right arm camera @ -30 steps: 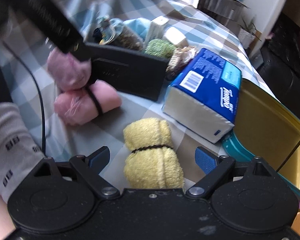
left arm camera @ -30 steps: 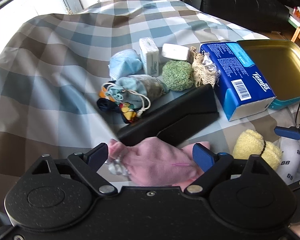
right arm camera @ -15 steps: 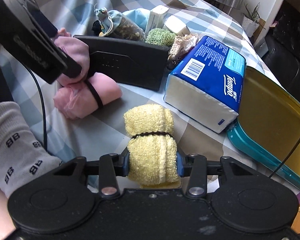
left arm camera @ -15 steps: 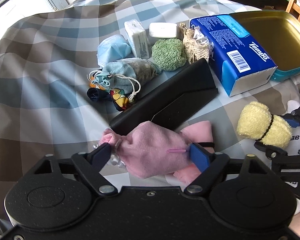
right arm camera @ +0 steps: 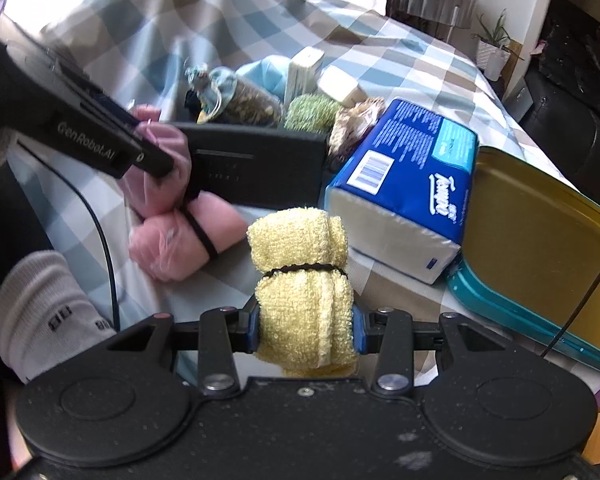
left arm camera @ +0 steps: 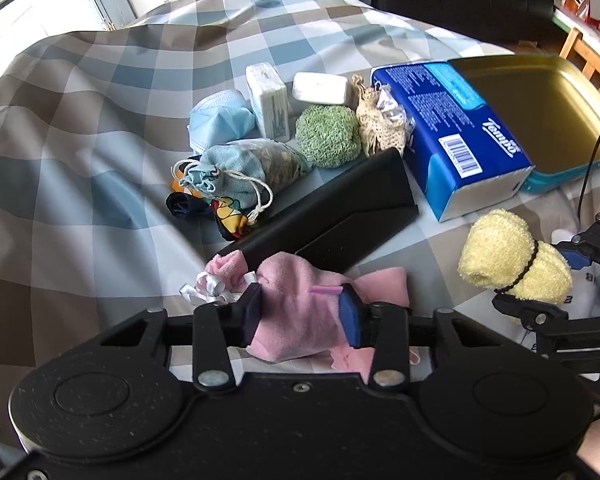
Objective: Organize soft objects
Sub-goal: 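Grasp the pink sock bundle with left tool while right tool grasps yellow towel bundle, then carry both bundles to the gold tray and open both tools to drop them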
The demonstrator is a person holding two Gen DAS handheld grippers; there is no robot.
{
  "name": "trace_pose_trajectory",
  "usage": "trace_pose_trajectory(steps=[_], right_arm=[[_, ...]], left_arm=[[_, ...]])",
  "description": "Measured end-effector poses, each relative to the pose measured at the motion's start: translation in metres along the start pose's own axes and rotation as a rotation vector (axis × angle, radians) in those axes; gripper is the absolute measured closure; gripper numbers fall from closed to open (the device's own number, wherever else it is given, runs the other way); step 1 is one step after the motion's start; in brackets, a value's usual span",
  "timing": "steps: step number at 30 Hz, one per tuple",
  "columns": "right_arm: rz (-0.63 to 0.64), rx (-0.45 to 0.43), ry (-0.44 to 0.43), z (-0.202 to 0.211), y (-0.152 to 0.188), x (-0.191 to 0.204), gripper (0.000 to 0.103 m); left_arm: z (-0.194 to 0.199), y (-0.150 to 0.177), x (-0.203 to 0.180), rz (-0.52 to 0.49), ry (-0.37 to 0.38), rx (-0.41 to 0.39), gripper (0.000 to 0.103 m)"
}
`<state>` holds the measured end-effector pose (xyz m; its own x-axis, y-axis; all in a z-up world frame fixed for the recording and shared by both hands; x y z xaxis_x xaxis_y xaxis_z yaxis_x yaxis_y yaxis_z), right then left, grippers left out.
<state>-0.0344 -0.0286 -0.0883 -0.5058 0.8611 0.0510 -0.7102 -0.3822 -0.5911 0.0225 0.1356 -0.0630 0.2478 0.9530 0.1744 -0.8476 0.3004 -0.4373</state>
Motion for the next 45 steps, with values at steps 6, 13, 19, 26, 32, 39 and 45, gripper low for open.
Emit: trace_pose_trajectory(steps=[6, 13, 19, 26, 32, 39, 45], right_arm=[[-0.059, -0.046, -0.011, 0.01, -0.008, -0.01, 0.062], [-0.136, -0.11, 0.0, 0.023, -0.018, -0.026, 0.062], [-0.251, -0.196, 0.054, 0.046, -0.034, -0.06, 0.062], [-0.35, -0.324, 0.159, 0.085, -0.063, -0.111, 0.062], [-0.373, -0.353, 0.267, 0.101, -0.083, -0.155, 0.062], [-0.43, -0.322, 0.356, 0.105, -0.096, -0.203, 0.062], [-0.563, -0.279, 0.372, 0.109, -0.085, -0.238, 0.062]], left_arm=[[0.012, -0.006, 0.011, 0.082, 0.054, -0.04, 0.065], [0.028, -0.012, 0.028, 0.215, 0.111, -0.096, 0.065], [0.039, -0.018, 0.027, 0.264, 0.124, -0.129, 0.065], [0.056, -0.025, 0.009, 0.25, 0.134, -0.17, 0.065], [0.066, -0.031, -0.004, 0.243, 0.14, -0.185, 0.065], [0.071, -0.056, -0.021, 0.237, 0.151, -0.195, 0.065], [0.062, -0.089, -0.051, 0.205, 0.172, -0.194, 0.065]])
Point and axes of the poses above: each gripper's, at about its wrist camera, not at the fingertips, and z roughly against the way its jaws point, x to its left, y to its underside, the point moved 3 cm from there along -z, roughly the way its jaws point, and after that the axes turned 6 degrees about -z, right-handed, at the moved point
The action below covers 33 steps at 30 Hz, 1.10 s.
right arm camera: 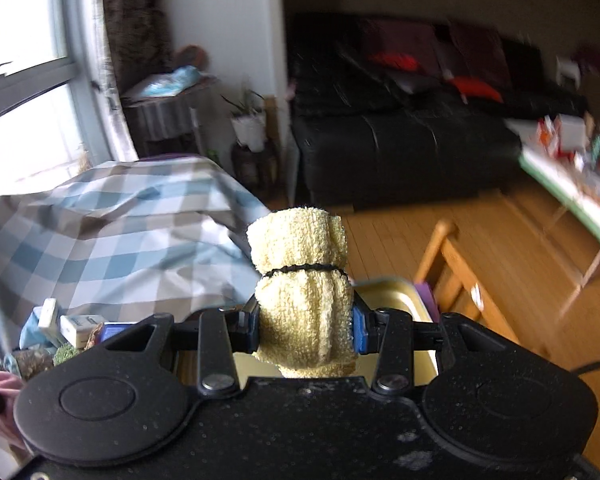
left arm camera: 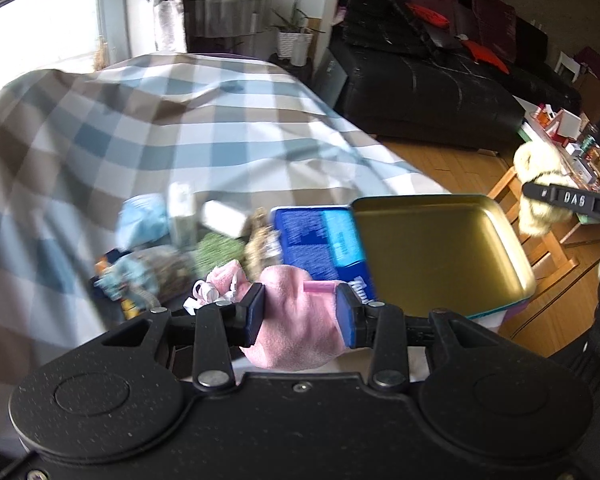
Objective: Organize soft objects
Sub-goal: 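Carry both bundles to the gold tray and open both tools to drop them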
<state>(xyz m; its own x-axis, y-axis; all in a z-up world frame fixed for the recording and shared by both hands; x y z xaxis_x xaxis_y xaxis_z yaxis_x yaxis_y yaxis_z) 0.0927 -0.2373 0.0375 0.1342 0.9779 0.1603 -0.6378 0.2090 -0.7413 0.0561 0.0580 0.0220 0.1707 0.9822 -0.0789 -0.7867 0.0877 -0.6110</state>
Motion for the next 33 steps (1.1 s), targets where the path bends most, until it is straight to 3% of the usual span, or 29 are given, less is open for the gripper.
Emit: trace_pose_trajectory(steps=[4, 8, 17, 24, 28, 33], right_arm=[[-0.076, 0.098, 0.03, -0.014, 0.007, -0.022, 0.062], [-0.105, 0.128, 0.1, -0.018, 0.015, -0.039, 0.062], [-0.271, 0.163, 0.018, -0.026, 0.008, -0.061, 0.062], [-0.279, 0.168, 0.02, -0.03, 0.006, -0.062, 0.062], [-0.275, 0.177, 0.036, -0.031, 0.007, -0.061, 0.06], [-0.267, 0.168, 0.07, -0.032, 0.007, -0.059, 0.055]], left_arm=[[-0.024, -0.017, -0.029, -0.035, 0.027, 0.024, 0.065], [-0.05, -0.031, -0.058, -0.066, 0.058, 0.051, 0.065], [-0.107, -0.049, -0.104, -0.087, 0.077, 0.126, 0.065], [-0.119, -0.059, -0.115, -0.107, 0.045, 0.113, 0.063], [-0.118, -0.056, -0.11, -0.098, 0.022, 0.114, 0.055], [-0.115, -0.049, -0.101, -0.091, -0.005, 0.122, 0.051]])
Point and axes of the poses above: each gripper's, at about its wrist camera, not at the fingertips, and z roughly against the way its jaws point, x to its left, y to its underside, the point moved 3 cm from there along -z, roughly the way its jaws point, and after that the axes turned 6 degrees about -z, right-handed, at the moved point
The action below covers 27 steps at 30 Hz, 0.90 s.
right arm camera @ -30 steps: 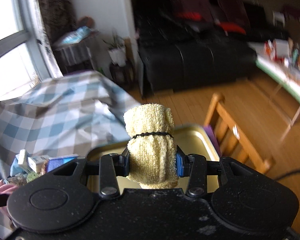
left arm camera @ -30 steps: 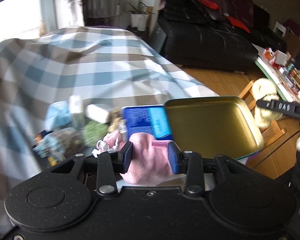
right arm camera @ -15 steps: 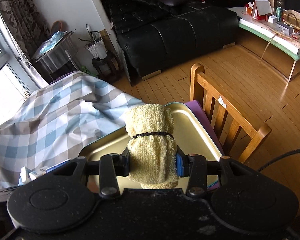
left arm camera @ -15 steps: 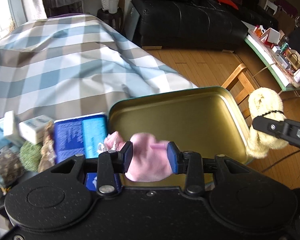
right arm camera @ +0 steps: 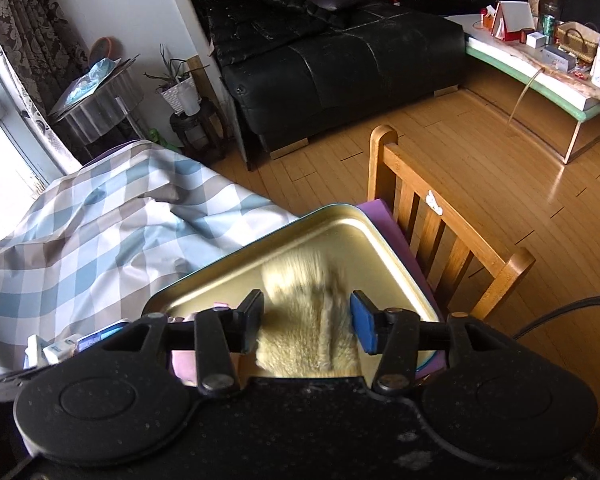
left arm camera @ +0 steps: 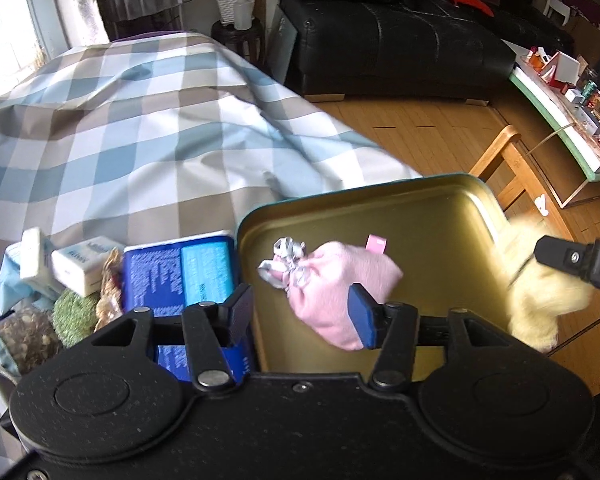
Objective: Organize soft objects
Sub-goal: 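Carry both bundles to the gold tray and open both tools to drop them, then grasp the pink rolled bundle with the right tool while left tool reaches the blue mask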
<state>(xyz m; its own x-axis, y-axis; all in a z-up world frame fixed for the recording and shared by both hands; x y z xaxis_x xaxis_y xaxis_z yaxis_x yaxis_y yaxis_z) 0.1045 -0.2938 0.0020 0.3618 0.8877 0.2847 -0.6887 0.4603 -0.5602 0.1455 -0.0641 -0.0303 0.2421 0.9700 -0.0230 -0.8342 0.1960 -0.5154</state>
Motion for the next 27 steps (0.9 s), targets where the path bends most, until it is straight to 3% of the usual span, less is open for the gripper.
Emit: trace_pose_trajectory(steps=[14, 17, 27], right_arm=[[0.019, 0.0, 0.042, -0.005, 0.003, 0.004, 0.054], [0.031, 0.006, 0.043, -0.006, 0.005, 0.006, 0.049], [0.094, 0.009, 0.058, -0.008, 0.011, 0.019, 0.048]], left_arm=[[0.026, 0.021, 0.044, 0.05, -0.082, -0.035, 0.04], [0.029, 0.028, 0.059, 0.066, -0.1, -0.026, 0.036], [0.041, 0.052, 0.123, 0.117, -0.233, -0.007, 0.036]])
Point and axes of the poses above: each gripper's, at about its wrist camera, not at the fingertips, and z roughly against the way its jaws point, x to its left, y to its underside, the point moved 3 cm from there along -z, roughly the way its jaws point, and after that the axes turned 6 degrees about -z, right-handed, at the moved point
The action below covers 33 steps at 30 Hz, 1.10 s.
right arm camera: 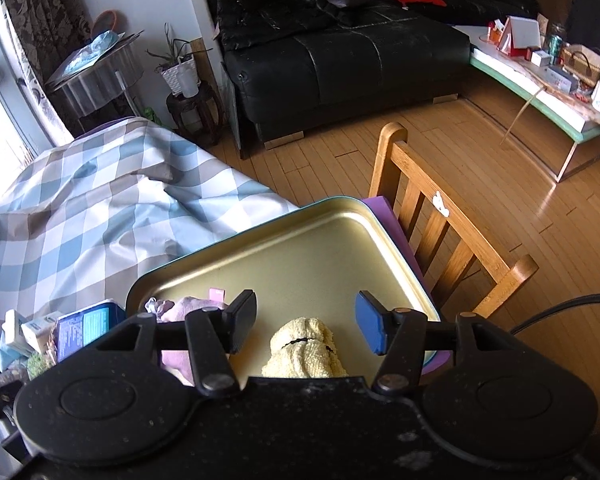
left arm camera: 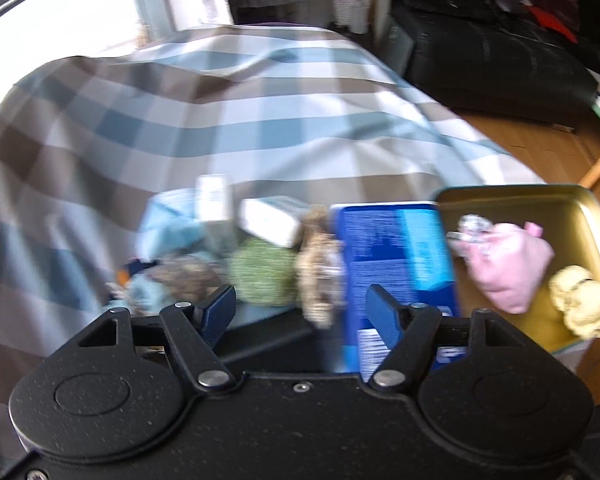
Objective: Organize soft objects
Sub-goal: 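Grasp the pink rolled bundle with the right tool while left tool reaches the blue mask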
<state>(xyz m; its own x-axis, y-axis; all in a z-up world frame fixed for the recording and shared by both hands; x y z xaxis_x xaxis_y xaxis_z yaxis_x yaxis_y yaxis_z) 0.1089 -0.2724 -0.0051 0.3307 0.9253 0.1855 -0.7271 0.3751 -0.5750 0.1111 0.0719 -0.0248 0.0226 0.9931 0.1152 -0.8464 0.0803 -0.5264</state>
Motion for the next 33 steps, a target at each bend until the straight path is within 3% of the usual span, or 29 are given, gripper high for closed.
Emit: trace_pose_trajectory(steps=[5, 12, 21, 26, 31, 33], right_arm=[[0.041, -0.011, -0.004, 0.002, 0.004, 0.008, 0.046], [0.093, -0.031, -0.001, 0.003, 0.007, 0.02, 0.045], [0.178, -0.047, -0.038, 0.002, 0.018, 0.046, 0.043], [0.279, -0.069, -0.082, 0.003, 0.032, 0.071, 0.043], [0.383, -0.089, -0.142, 0.008, 0.051, 0.098, 0.042], [0.418, -0.104, -0.178, 0.013, 0.059, 0.108, 0.042]], left_arm=[[0.002, 0.001, 0.041, 0.0, -0.077, -0.012, 0.035], [-0.009, 0.001, 0.087, 0.041, -0.106, 0.0, 0.031], [-0.031, -0.003, 0.122, 0.085, -0.069, 0.039, 0.03], [-0.039, -0.009, 0.129, 0.041, -0.072, 0.036, 0.03], [-0.051, -0.001, 0.141, 0.112, 0.015, 0.08, 0.03], [-0.051, 0.002, 0.144, 0.125, 0.015, 0.086, 0.03]])
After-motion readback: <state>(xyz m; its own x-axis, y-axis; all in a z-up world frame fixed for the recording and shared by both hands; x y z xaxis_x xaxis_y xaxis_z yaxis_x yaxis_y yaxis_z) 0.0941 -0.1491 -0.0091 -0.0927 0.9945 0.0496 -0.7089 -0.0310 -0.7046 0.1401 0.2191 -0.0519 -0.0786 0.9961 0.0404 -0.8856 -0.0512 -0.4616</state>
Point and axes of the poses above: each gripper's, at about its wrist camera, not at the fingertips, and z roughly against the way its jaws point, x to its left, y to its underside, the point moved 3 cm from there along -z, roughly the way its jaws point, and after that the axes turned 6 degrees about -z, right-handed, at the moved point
